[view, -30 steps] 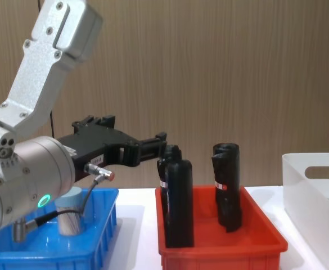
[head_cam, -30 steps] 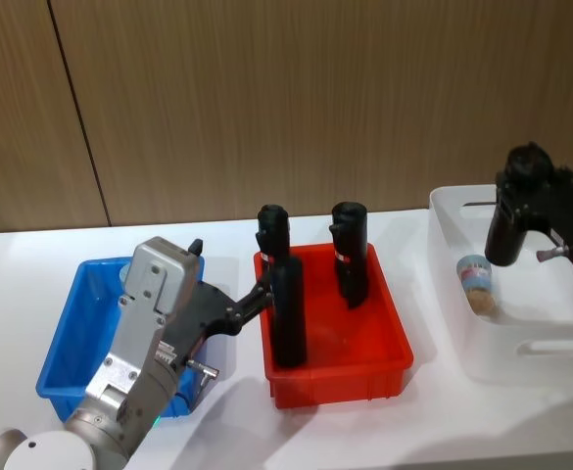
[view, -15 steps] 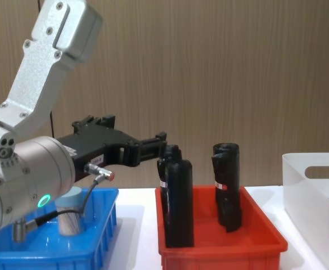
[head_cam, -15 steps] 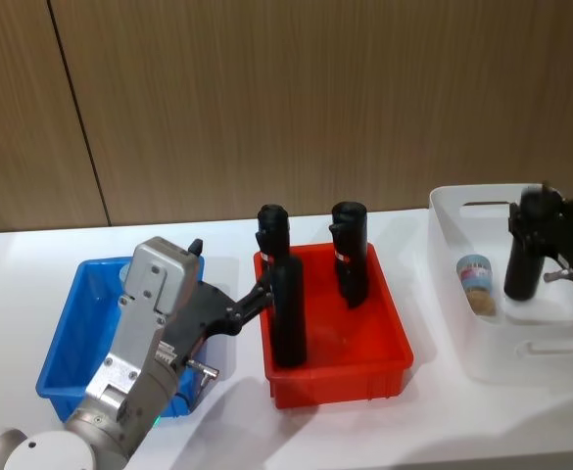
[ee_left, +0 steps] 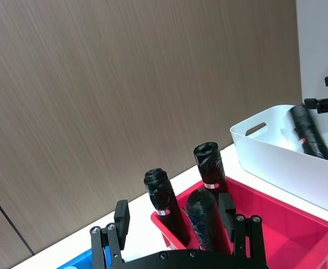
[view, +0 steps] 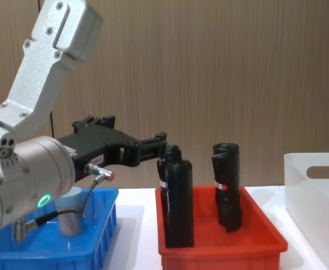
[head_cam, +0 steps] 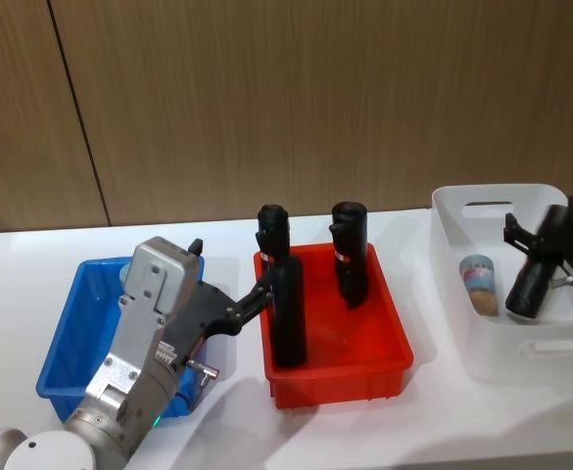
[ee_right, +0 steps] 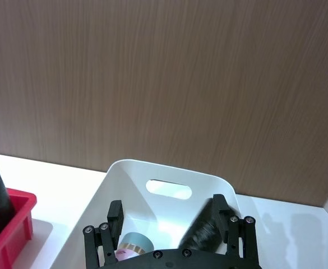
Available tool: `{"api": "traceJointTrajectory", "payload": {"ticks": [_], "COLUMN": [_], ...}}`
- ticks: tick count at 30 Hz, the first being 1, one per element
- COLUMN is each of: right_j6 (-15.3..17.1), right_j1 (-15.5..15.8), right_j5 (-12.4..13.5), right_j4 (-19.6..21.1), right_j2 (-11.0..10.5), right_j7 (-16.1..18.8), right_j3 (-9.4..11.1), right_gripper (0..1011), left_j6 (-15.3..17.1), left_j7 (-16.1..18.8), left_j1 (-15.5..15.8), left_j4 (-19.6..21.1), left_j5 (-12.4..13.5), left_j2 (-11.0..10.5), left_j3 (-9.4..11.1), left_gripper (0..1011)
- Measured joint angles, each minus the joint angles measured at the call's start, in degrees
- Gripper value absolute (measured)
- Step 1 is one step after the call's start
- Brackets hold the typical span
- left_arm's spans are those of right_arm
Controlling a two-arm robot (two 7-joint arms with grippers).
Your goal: Pick the cotton swabs from the blue box and place them into the white box.
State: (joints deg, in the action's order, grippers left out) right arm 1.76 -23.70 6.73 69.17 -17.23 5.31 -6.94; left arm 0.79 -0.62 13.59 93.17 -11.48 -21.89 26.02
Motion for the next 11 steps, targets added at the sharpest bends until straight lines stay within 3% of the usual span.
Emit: {"api": "traceJointTrajectory", "payload": {"ticks": [11], "right_j6": [-0.7], "right_j1": [1.6], "right_j5": [1.2], "right_j4": [2.5], "right_j2": [-0.3], "right_j7": [0.5], "right_j3": [0.4], "right_gripper": [1002], "left_j6": [0.0], "left_j7": [0.0], "left_j1": [0.0], "left_j4": [0.0], "left_j5": [0.0], "left_j2": [0.0], "left_j3": [0.0], "left_gripper": [1004]}}
